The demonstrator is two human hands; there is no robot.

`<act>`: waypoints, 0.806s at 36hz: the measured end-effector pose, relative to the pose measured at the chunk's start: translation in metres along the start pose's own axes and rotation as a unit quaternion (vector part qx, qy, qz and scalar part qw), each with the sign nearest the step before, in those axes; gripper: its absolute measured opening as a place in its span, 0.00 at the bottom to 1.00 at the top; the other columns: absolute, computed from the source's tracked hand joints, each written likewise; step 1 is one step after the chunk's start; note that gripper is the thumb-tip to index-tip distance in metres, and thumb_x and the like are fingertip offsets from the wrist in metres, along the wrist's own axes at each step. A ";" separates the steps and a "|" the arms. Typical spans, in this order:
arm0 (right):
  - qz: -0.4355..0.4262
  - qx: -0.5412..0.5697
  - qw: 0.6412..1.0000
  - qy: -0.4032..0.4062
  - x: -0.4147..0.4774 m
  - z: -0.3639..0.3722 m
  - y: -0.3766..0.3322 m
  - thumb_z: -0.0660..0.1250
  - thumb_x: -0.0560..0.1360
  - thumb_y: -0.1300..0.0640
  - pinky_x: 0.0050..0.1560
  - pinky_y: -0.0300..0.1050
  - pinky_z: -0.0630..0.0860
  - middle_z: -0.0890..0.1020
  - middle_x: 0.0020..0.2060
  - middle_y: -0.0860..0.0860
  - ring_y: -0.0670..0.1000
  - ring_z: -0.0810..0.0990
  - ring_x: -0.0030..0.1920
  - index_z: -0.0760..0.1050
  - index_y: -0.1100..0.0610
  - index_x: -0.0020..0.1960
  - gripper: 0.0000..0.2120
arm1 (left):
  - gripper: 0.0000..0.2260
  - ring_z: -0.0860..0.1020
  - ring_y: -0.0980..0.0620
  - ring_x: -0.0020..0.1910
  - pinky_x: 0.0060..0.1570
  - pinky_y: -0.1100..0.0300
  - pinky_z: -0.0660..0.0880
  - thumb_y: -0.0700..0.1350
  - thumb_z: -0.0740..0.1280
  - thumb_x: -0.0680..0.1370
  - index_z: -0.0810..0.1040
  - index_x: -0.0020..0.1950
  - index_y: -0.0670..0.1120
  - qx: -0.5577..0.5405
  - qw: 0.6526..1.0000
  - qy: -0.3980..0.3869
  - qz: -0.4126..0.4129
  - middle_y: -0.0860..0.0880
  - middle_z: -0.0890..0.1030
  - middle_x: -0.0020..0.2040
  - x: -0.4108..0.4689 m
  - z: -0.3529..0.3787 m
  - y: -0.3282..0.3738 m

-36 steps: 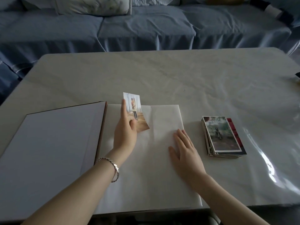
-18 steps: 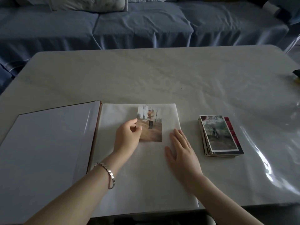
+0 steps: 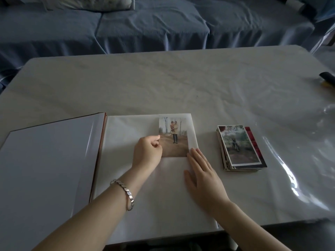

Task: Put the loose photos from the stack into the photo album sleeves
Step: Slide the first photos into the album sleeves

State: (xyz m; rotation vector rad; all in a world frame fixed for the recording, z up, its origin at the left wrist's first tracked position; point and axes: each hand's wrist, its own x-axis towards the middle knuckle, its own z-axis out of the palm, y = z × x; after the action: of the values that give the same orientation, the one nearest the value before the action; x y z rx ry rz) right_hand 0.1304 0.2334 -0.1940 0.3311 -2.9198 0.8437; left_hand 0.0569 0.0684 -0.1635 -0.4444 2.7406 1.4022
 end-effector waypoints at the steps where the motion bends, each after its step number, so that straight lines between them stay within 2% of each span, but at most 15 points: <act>1: -0.007 -0.004 1.000 -0.003 -0.004 -0.002 0.001 0.62 0.78 0.55 0.71 0.41 0.52 0.62 0.73 0.51 0.46 0.50 0.74 0.64 0.60 0.72 0.24 | 0.14 0.80 0.48 0.49 0.49 0.64 0.72 0.34 0.65 0.73 0.81 0.57 0.43 0.012 1.000 -0.002 -0.001 0.48 0.82 0.45 0.002 -0.002 0.000; 5: -0.022 -0.015 1.000 -0.006 -0.012 -0.007 0.005 0.63 0.77 0.57 0.71 0.48 0.52 0.65 0.71 0.55 0.52 0.55 0.73 0.66 0.63 0.70 0.24 | 0.12 0.81 0.47 0.45 0.49 0.60 0.75 0.34 0.67 0.72 0.82 0.53 0.43 0.011 1.000 -0.017 -0.010 0.52 0.79 0.38 0.005 -0.004 0.001; 9: -0.025 -0.013 1.000 -0.001 -0.012 -0.009 0.004 0.66 0.75 0.59 0.69 0.54 0.56 0.69 0.69 0.58 0.57 0.60 0.71 0.70 0.66 0.67 0.22 | 0.11 0.79 0.51 0.41 0.47 0.63 0.72 0.34 0.68 0.73 0.82 0.53 0.42 0.009 1.000 -0.024 -0.012 0.55 0.77 0.35 0.004 -0.002 0.003; 12: -0.013 -0.001 1.000 0.008 -0.013 -0.008 0.003 0.67 0.74 0.60 0.68 0.55 0.58 0.70 0.68 0.59 0.56 0.60 0.71 0.71 0.66 0.65 0.22 | 0.12 0.77 0.57 0.29 0.41 0.65 0.74 0.31 0.69 0.71 0.81 0.52 0.39 -0.034 0.997 -0.050 -0.037 0.52 0.77 0.32 0.005 -0.002 0.003; 14: -0.012 -0.002 1.000 0.013 -0.013 -0.008 0.003 0.67 0.74 0.60 0.68 0.54 0.58 0.70 0.68 0.59 0.55 0.59 0.71 0.71 0.66 0.65 0.21 | 0.12 0.75 0.59 0.25 0.37 0.68 0.73 0.29 0.69 0.69 0.81 0.51 0.39 -0.052 0.996 -0.049 -0.044 0.52 0.77 0.32 0.004 -0.001 0.003; 19: -0.011 -0.001 1.000 0.015 -0.013 -0.008 0.001 0.66 0.74 0.60 0.68 0.53 0.59 0.69 0.69 0.59 0.55 0.59 0.71 0.71 0.65 0.66 0.21 | 0.12 0.77 0.52 0.34 0.49 0.59 0.75 0.31 0.69 0.70 0.82 0.51 0.41 -0.055 0.996 -0.056 -0.044 0.54 0.78 0.34 0.003 0.005 0.005; 23: -0.006 0.003 1.000 0.014 -0.014 -0.008 0.001 0.67 0.74 0.61 0.68 0.52 0.59 0.68 0.69 0.59 0.57 0.62 0.71 0.71 0.65 0.66 0.21 | 0.11 0.77 0.52 0.30 0.49 0.53 0.79 0.33 0.66 0.71 0.79 0.36 0.49 -0.063 0.992 -0.091 -0.068 0.53 0.79 0.29 0.008 0.005 0.008; 25: -0.008 0.001 1.000 0.013 -0.014 -0.008 0.001 0.67 0.74 0.61 0.69 0.51 0.59 0.68 0.69 0.59 0.57 0.63 0.71 0.71 0.65 0.66 0.21 | 0.10 0.78 0.52 0.29 0.47 0.51 0.80 0.37 0.65 0.70 0.78 0.33 0.49 -0.073 0.990 -0.089 -0.081 0.53 0.79 0.24 0.010 0.004 0.010; 27: -0.009 0.001 1.000 0.010 -0.014 -0.008 0.001 0.66 0.75 0.60 0.69 0.50 0.58 0.67 0.70 0.58 0.57 0.62 0.72 0.70 0.65 0.67 0.21 | 0.05 0.79 0.50 0.31 0.46 0.48 0.80 0.39 0.68 0.70 0.77 0.35 0.47 -0.079 0.991 -0.076 -0.081 0.53 0.79 0.25 0.010 0.004 0.014; 29: -0.009 0.001 1.000 0.008 -0.014 -0.008 0.001 0.66 0.75 0.60 0.69 0.49 0.57 0.66 0.70 0.58 0.56 0.62 0.72 0.70 0.65 0.67 0.21 | 0.06 0.81 0.47 0.38 0.48 0.48 0.79 0.39 0.72 0.70 0.75 0.39 0.47 -0.065 0.994 -0.052 -0.064 0.52 0.80 0.33 0.010 0.005 0.015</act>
State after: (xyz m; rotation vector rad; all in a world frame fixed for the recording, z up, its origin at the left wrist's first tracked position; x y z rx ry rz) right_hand 0.1436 0.2416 -0.1896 0.3495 -2.8962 0.8437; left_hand 0.0429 0.0789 -0.1560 -0.5256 2.5013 1.5305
